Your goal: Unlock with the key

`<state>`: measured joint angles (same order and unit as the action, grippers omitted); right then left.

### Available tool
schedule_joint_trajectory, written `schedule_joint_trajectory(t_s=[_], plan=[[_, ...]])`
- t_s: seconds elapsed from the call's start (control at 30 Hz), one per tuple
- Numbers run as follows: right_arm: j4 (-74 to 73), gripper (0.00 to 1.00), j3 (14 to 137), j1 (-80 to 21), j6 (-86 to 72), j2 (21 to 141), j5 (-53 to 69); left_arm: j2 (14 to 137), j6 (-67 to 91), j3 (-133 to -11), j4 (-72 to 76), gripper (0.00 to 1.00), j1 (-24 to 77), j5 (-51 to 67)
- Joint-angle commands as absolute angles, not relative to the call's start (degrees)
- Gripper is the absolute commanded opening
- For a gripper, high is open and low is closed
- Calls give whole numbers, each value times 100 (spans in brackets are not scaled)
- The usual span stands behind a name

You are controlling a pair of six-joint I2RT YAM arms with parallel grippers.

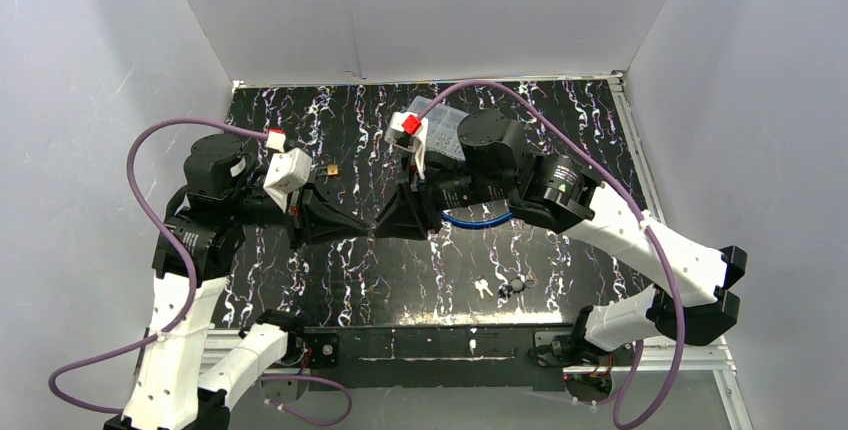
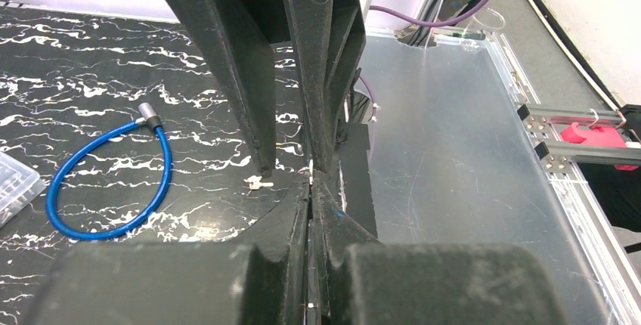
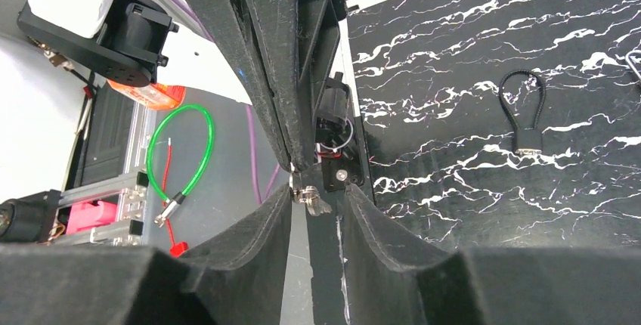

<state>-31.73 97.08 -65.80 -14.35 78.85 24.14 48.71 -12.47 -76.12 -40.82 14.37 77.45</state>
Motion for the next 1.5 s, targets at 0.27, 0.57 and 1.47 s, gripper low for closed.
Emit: schedule_joint_trajectory(t_s=[0.27, 0.57, 1.47], plan=[[-2619, 37, 9667, -6662, -1452, 7470, 2010, 4847, -1438, -7593, -4283, 0, 1447, 7619], [-2408, 41, 9581, -6712, -1600, 7545, 2140, 4845, -1473, -7577, -4319, 0, 1445, 7515], [-2758, 22, 9405, -6999, -1383, 7658, 1700, 4818, -1508, -7644, -4419, 0, 1447, 7559]])
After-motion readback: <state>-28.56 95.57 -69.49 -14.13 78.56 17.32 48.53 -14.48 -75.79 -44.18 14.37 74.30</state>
